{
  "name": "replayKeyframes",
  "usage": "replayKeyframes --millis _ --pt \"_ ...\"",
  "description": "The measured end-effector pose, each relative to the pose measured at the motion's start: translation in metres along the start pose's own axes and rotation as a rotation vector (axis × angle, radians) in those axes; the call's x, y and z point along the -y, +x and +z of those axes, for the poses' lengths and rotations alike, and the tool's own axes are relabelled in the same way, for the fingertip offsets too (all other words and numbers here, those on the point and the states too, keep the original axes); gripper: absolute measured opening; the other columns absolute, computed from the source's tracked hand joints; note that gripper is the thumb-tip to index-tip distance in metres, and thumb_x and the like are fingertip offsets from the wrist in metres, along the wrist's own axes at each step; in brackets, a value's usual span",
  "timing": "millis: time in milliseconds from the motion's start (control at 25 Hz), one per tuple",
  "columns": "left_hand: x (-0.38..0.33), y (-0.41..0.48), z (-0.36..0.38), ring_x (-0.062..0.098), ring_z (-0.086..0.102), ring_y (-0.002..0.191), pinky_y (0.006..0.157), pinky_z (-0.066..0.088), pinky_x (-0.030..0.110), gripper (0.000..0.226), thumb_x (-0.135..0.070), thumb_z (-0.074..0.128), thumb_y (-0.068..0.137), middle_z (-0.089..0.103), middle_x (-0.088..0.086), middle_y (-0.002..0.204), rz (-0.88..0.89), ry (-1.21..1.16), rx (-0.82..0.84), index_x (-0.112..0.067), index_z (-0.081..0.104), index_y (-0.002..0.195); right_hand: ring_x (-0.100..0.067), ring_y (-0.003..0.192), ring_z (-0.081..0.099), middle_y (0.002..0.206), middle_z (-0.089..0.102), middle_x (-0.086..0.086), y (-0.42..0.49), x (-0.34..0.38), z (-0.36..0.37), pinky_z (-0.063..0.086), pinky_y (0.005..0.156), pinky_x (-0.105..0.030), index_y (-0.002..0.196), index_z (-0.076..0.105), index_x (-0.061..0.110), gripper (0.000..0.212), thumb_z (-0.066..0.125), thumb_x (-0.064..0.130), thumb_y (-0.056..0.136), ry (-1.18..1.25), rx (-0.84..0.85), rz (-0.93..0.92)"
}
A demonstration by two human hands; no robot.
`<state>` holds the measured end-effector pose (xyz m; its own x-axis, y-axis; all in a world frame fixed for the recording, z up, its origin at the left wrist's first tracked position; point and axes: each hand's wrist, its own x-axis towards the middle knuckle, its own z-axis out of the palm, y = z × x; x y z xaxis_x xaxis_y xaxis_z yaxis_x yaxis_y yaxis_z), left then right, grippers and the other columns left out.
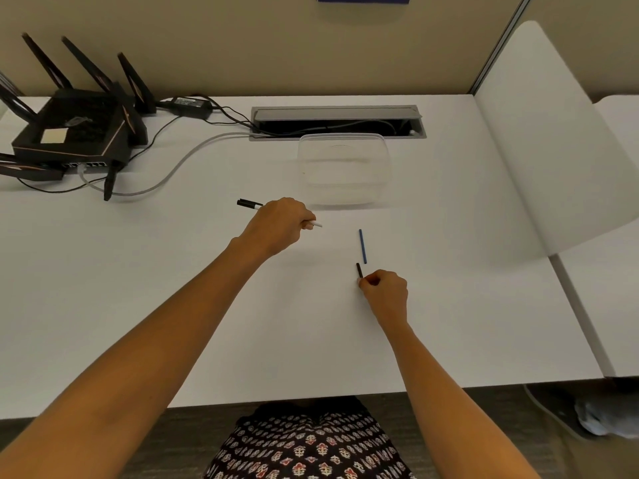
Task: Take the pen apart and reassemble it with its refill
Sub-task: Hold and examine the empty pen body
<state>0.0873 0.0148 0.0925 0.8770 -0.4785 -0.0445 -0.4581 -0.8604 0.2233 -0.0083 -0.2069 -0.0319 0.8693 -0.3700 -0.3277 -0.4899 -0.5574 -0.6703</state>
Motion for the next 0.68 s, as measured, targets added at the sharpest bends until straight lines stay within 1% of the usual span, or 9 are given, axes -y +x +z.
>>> replayKeyframes --millis 120,240,360,440,560,600,680 --pt "0.0 0.001 0.0 0.027 0.059 0.086 0.064 0.039 0.033 0.023 -0.018 0.047 0.097 0.066 0.006 0.089 0.017 0.011 -0.003 -0.015 0.069 0.093 -0.014 0.074 0.063 0.081 0.068 0.005 0.0 -0.001 0.0 0.046 0.069 -0.025 0.086 0.074 0.016 0.014 0.071 0.03 0.083 -0.008 -0.005 -0.013" --pt "0.001 0.001 0.002 0.026 0.059 0.086 0.064 0.039 0.033 0.023 -0.017 0.047 0.097 0.065 0.006 0.088 0.032 0.026 0.005 -0.014 0.068 0.091 -0.014 0.075 0.063 0.079 0.066 0.007 0.001 0.0 -0.001 0.047 0.07 -0.026 0.083 0.072 0.017 0.015 0.073 0.032 0.082 0.014 0.007 -0.009" --pt "-0.001 0.0 0.005 0.026 0.06 0.088 0.062 0.035 0.032 0.022 -0.017 0.046 0.098 0.064 0.005 0.089 0.06 0.066 0.027 -0.016 0.068 0.094 -0.015 0.071 0.063 0.073 0.067 0.006 0.004 0.007 -0.01 0.045 0.066 -0.026 0.075 0.07 0.017 0.02 0.074 0.036 0.081 0.128 -0.015 0.004" --pt "-0.004 -0.002 0.006 0.025 0.059 0.09 0.063 0.033 0.031 0.022 -0.014 0.047 0.097 0.065 0.004 0.091 0.095 0.109 0.014 -0.017 0.068 0.098 -0.014 0.068 0.064 0.071 0.069 0.004 0.012 0.022 -0.021 0.048 0.065 -0.028 0.075 0.072 0.014 0.022 0.074 0.035 0.082 0.215 -0.022 -0.017" --pt "-0.01 -0.007 0.007 0.024 0.057 0.094 0.069 0.037 0.03 0.029 -0.005 0.046 0.094 0.067 0.001 0.1 0.176 0.185 -0.013 -0.02 0.067 0.109 -0.007 0.059 0.065 0.069 0.072 0.001 0.025 0.067 -0.038 0.051 0.058 -0.026 0.08 0.075 0.012 0.024 0.074 0.037 0.082 0.357 0.089 -0.104" --pt "-0.014 -0.008 0.008 0.024 0.056 0.096 0.069 0.035 0.029 0.032 -0.003 0.046 0.093 0.067 0.001 0.102 0.199 0.204 -0.011 -0.02 0.066 0.111 -0.006 0.062 0.067 0.071 0.073 0.001 0.029 0.084 -0.042 0.051 0.058 -0.025 0.08 0.076 0.014 0.024 0.074 0.039 0.081 0.378 0.155 -0.142" --pt "-0.024 -0.011 0.007 0.025 0.055 0.1 0.069 0.036 0.031 0.033 -0.001 0.048 0.091 0.066 0.0 0.105 0.243 0.231 0.028 -0.02 0.065 0.112 -0.008 0.072 0.069 0.078 0.075 0.003 0.033 0.116 -0.046 0.052 0.063 -0.026 0.081 0.077 0.02 0.022 0.072 0.042 0.083 0.357 0.302 -0.228"
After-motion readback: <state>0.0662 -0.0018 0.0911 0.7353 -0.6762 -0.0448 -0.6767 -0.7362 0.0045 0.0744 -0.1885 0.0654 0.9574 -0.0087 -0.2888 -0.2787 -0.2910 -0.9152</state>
